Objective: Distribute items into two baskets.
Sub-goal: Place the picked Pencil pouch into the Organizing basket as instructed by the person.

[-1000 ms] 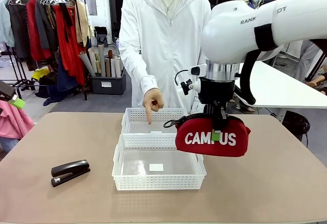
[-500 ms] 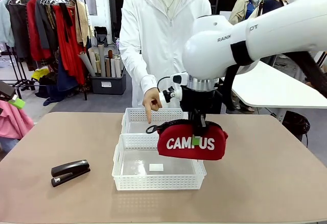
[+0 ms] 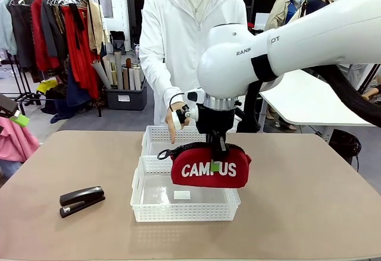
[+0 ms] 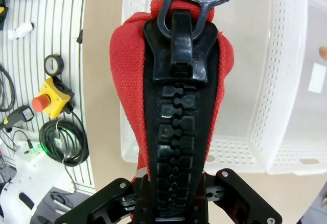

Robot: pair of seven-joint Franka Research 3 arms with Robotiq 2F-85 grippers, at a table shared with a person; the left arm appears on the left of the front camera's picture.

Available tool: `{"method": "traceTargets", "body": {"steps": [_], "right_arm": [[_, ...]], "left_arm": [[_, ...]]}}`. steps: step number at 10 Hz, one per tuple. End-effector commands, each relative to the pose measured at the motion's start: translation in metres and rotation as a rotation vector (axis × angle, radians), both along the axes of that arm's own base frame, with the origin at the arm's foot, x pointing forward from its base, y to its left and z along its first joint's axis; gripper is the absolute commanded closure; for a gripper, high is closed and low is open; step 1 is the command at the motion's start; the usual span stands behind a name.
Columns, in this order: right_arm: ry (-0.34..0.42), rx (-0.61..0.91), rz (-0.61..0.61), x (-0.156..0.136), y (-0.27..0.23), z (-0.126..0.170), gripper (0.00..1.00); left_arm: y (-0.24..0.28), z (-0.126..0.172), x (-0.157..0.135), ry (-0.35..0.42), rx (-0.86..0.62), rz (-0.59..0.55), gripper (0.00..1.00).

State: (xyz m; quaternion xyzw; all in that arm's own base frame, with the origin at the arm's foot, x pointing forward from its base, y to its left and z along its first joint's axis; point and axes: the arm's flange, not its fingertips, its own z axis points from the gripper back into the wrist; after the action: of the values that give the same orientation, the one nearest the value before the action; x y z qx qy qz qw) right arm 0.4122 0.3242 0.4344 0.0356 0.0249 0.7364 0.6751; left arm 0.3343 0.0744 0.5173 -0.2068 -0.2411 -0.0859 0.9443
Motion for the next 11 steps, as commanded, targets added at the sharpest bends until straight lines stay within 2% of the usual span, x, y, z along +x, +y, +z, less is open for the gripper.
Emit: {"method": "traceTargets", "body": {"steps": [1, 7, 11], "right_arm": [[-0.023, 0.007, 0.02, 0.006, 0.018, -0.006, 1.0], [-0.048, 0.0, 0.085, 0.012, 0.05, -0.042, 1.0], [-0.06, -0.029, 0.058, 0.015, 0.057, -0.073, 1.0]], "left_arm": [[0.0, 0.0, 0.0, -0.003, -0.01, -0.003, 0.02], [0.0, 0.0, 0.0, -0.003, -0.01, -0.003, 0.02], [0.0, 0.0, 0.0, -0.003, -0.01, -0.003, 0.02]]}}
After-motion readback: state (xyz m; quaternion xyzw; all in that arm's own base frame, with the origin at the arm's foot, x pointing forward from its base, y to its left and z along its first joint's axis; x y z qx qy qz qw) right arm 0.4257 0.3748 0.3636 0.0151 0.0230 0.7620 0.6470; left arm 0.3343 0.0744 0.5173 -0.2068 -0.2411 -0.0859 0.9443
